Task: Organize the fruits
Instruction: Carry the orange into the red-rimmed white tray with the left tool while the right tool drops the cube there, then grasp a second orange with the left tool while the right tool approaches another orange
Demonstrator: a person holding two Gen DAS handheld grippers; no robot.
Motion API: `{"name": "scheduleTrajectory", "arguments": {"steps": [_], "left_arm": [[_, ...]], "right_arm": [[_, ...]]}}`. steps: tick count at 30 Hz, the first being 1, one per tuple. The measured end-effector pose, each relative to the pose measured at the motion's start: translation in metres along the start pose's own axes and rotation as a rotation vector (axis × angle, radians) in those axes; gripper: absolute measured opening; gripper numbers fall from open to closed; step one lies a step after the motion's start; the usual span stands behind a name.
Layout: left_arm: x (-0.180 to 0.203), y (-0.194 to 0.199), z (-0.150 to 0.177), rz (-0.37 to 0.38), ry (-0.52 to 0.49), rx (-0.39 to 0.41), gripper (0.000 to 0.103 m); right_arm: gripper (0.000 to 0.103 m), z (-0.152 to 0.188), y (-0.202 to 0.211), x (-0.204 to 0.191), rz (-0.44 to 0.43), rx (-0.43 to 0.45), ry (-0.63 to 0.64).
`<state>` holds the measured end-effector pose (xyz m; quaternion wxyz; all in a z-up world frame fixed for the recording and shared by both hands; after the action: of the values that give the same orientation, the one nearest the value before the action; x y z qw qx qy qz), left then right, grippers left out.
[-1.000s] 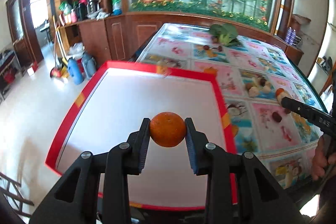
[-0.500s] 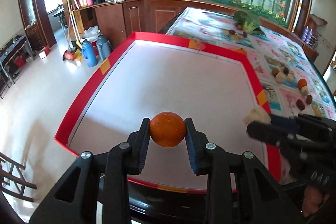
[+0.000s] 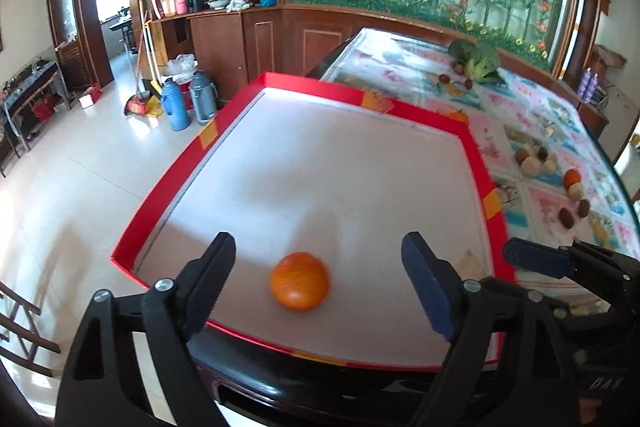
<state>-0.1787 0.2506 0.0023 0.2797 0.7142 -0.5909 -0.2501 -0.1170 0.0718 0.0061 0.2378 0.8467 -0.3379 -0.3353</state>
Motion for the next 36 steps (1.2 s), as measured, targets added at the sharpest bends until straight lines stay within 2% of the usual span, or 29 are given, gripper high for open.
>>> {"name": "scheduleTrajectory", "arguments": {"steps": [2,7,16,25,36], "left_arm": [[0.006,0.004,-0.003,0.012,0.005,0.02,0.093],[0.025,0.014,-0.012,0.029,-0.001,0.047,0.099],[0.062,0.033,-0.023,0.012,-0.095,0.121,0.103],[0.122,0.025,-0.016,0.103,-0.213,0.061,0.103],[0.16,0.014,0.003,0.162,-0.288,-0.006,0.103]], "right_arm": [[0.06,0.001,0.008,0.012,0.012,0.014,-0.019],[0.06,0.004,0.037,0.046,0.063,0.065,-0.074],[0.062,0.009,0.092,0.13,0.182,0.176,-0.238],[0.063,0.013,0.128,0.181,0.242,0.24,-0.352],[0.063,0.012,0.126,0.195,0.223,0.224,-0.397]]}}
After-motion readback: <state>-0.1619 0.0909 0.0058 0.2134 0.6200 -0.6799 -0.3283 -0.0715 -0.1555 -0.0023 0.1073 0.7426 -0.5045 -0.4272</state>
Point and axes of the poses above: each gripper's, at about its wrist camera, not at the fingertips, and y roughly against the way its jaws point, x to its right, z to its underside, the point moved 6 cm from there along -y, roughly the way its jaws point, and after that the axes turned 7 degrees about -y, right-handed, at the moved point
